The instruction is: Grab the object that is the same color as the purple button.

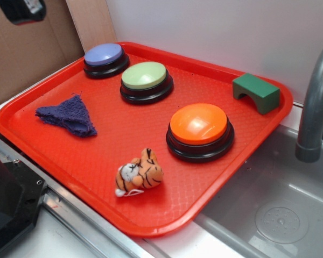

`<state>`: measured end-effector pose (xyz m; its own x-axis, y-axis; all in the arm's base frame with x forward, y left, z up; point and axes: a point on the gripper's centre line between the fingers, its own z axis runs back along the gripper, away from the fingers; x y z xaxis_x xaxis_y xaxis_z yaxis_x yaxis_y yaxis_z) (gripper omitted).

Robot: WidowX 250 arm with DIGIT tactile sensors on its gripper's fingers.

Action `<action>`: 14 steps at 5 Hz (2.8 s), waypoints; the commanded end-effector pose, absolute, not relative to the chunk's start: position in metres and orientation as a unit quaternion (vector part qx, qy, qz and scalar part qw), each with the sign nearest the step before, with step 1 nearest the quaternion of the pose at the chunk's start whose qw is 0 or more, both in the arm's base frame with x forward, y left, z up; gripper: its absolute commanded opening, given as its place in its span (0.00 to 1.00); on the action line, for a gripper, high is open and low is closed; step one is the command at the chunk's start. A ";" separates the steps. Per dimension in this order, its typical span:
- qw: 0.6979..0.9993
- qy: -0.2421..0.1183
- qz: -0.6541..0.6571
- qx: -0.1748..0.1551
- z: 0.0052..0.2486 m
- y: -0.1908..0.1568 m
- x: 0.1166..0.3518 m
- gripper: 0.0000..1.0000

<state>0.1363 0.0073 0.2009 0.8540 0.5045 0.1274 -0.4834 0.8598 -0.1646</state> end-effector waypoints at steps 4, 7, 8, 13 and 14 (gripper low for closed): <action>0.767 -0.090 0.635 0.005 0.052 0.073 0.176 1.00; 0.775 -0.074 0.627 0.014 0.019 0.085 0.188 1.00; 0.779 -0.077 0.622 0.004 0.019 0.087 0.190 0.34; 0.895 -0.105 0.434 -0.021 0.098 0.089 0.200 0.00; 0.946 -0.061 0.318 0.001 0.141 0.069 0.202 0.00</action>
